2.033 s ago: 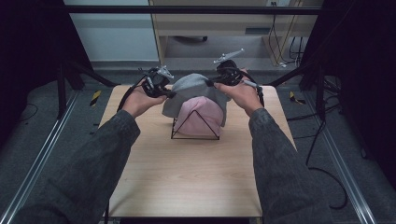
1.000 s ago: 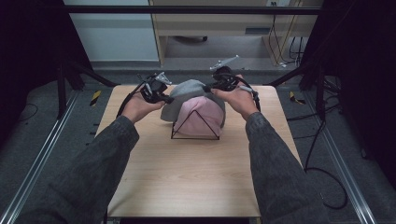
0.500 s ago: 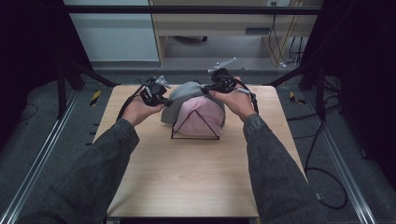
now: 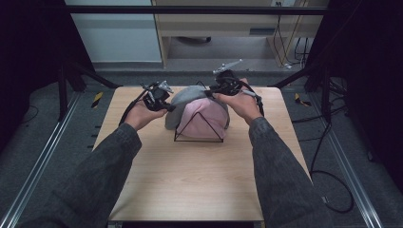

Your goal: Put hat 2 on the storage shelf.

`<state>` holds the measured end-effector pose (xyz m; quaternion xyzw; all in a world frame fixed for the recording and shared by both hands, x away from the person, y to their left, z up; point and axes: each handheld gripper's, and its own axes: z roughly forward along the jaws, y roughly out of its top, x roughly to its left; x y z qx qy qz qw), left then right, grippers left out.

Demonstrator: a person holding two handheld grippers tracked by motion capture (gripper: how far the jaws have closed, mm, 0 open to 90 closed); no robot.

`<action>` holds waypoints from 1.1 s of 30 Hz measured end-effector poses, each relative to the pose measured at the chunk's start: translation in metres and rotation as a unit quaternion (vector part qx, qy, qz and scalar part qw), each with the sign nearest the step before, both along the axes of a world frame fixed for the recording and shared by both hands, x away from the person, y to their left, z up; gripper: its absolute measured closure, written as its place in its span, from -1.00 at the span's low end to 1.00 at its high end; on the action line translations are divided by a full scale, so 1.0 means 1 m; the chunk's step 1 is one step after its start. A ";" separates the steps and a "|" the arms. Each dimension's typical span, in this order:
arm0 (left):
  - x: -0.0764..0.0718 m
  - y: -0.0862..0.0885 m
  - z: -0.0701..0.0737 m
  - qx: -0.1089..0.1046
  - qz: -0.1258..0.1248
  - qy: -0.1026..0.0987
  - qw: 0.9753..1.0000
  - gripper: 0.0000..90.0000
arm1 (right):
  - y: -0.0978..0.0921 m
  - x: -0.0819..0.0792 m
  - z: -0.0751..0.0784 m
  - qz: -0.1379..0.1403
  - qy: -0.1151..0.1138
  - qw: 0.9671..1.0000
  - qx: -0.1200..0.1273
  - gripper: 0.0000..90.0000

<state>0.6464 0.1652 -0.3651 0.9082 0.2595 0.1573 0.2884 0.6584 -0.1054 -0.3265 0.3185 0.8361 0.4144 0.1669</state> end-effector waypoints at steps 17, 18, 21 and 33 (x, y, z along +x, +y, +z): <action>-0.004 -0.006 -0.009 -0.007 0.013 -0.006 1.000 0.66 | -0.011 -0.005 -0.003 -0.030 -0.003 1.000 0.007 0.23; -0.005 -0.005 -0.008 -0.009 0.016 -0.009 1.000 0.60 | -0.011 -0.005 -0.004 -0.032 -0.003 0.999 0.006 0.20; -0.006 -0.005 -0.005 -0.015 0.022 -0.015 1.000 0.48 | -0.012 -0.005 -0.004 -0.038 -0.006 0.999 0.006 0.11; -0.010 -0.003 0.000 -0.021 0.042 -0.022 0.999 -0.15 | -0.011 -0.009 -0.002 -0.054 -0.012 0.998 0.006 -0.17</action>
